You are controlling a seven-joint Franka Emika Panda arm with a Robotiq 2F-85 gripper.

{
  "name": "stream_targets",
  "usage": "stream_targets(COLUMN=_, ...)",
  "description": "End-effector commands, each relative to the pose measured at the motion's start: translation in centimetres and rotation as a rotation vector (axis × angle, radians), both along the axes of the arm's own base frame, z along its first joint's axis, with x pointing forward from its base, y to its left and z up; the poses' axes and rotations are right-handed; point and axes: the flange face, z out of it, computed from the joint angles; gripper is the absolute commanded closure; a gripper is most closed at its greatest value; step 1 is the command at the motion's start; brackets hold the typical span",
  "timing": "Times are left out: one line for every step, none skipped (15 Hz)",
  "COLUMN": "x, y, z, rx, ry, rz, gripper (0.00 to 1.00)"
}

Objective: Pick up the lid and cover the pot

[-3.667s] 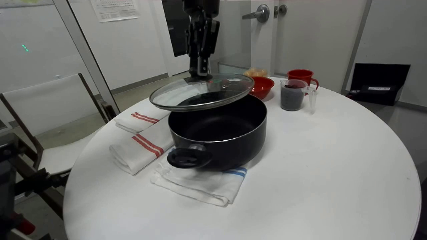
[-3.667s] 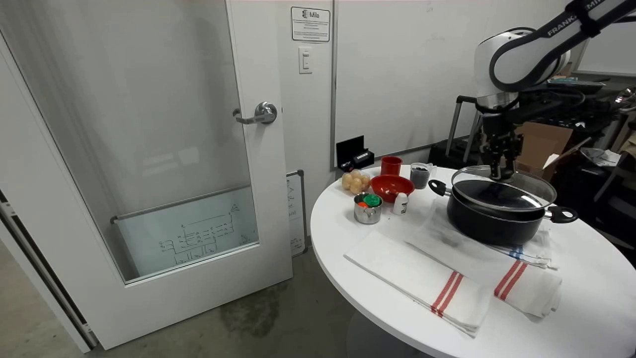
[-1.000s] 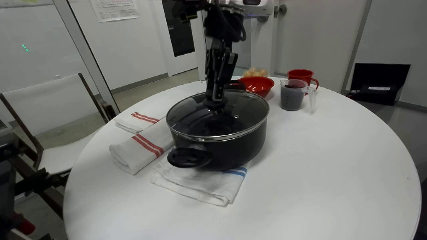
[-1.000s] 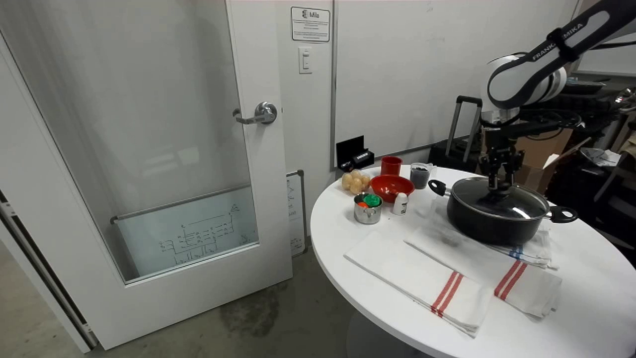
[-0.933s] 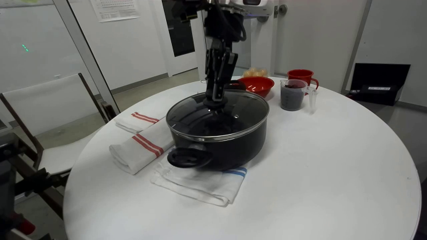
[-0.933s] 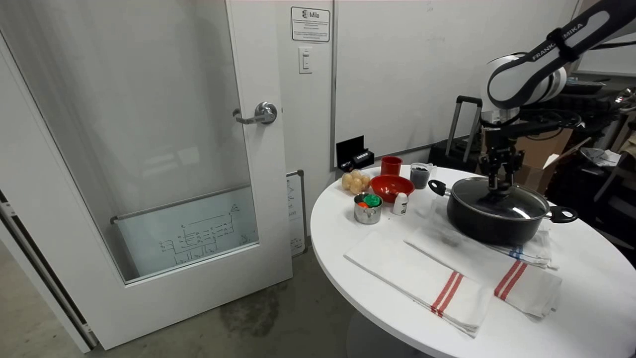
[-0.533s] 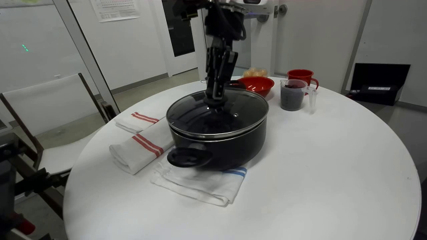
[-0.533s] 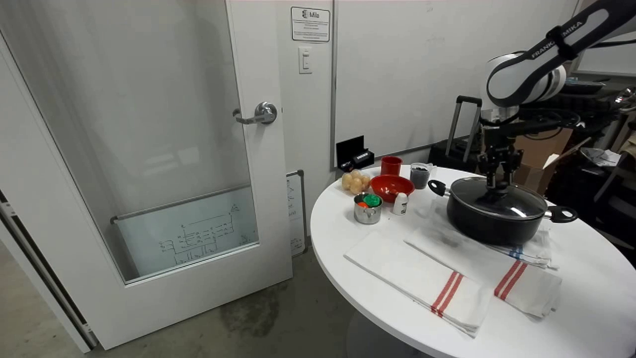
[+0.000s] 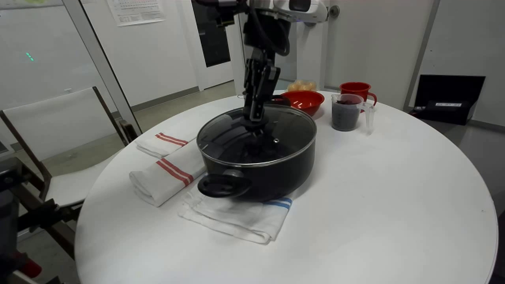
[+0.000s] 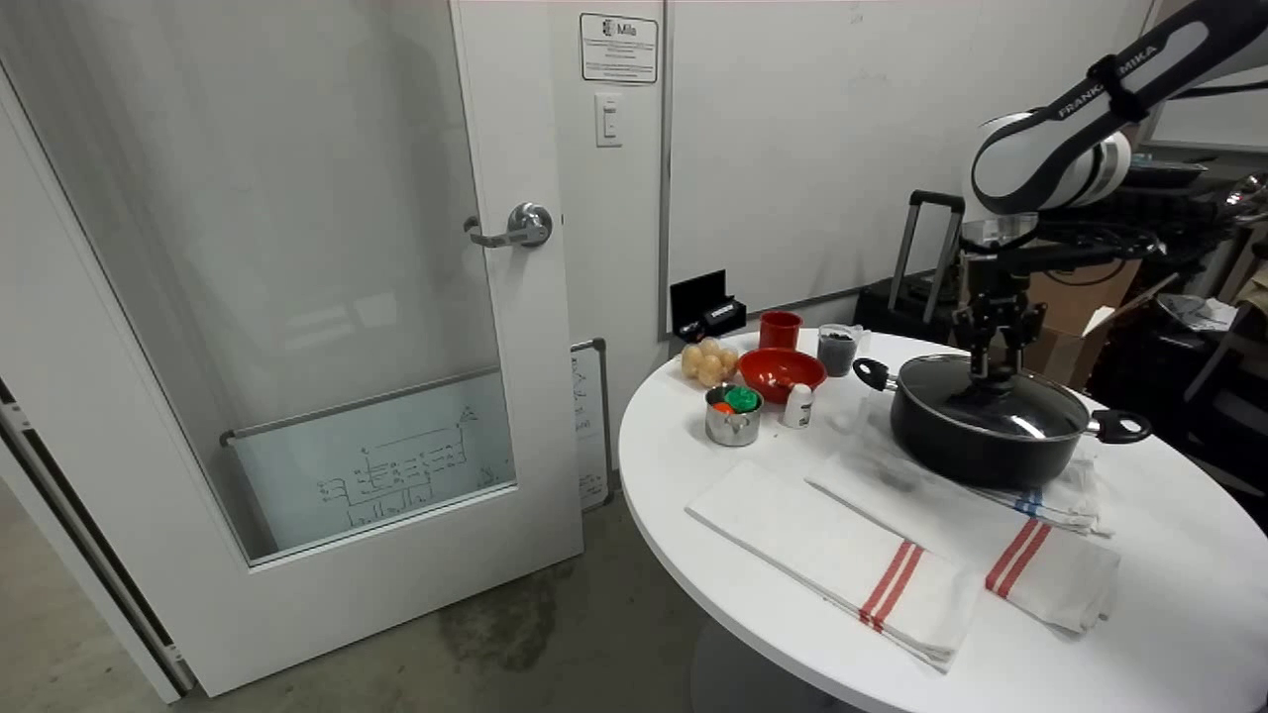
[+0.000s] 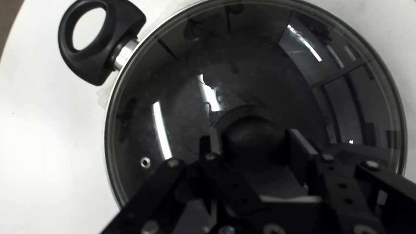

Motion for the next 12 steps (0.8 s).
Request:
stream_targets(x=0.2, y=-0.1, z=0.2, rx=0.021, ry=-0.008, rz=-0.015, gripper=0.25)
stream_targets(x=0.1, y=0.0, z=0.3, rx=0.014, ry=-0.012, rz=-0.014, gripper=0.24)
stream_targets(x=0.1, y=0.3, z=0.7, rx=0.005, ry=-0.022, rz=-0.006, gripper=0.19)
stream_targets(x=0.0, y=0.6, z=1.2, rx=-0.004, ry=-0.033, rz=0.005, gripper=0.11)
stream_targets(x=-0.1, y=1.1, z=1.9, rx=-0.014, ry=-0.044, rz=0.016, gripper=0.05)
stream_targets(x=-0.3, y=1.6, z=2.7, rx=-0.025, ry=-0.054, rz=0.024, gripper=0.0)
stream_targets(x=-0.5, y=2.2, z=3.6, rx=-0.031, ry=-0.065, rz=0.039, gripper=0.0)
stream_targets(x=-0.8, y=2.8, z=4.4, rx=-0.042, ry=-0.069, rz=0.047, gripper=0.0)
stream_targets(x=-1.2, y=3.5, z=5.3, rx=-0.047, ry=-0.071, rz=0.056, gripper=0.0)
stream_targets(x=-1.7, y=4.2, z=6.2, rx=-0.047, ry=-0.072, rz=0.07, gripper=0.0)
stream_targets(x=-2.3, y=4.9, z=7.1, rx=-0.056, ry=-0.081, rz=0.078, gripper=0.0)
stream_targets(x=-2.9, y=5.6, z=7.9, rx=-0.06, ry=-0.08, rz=0.086, gripper=0.0)
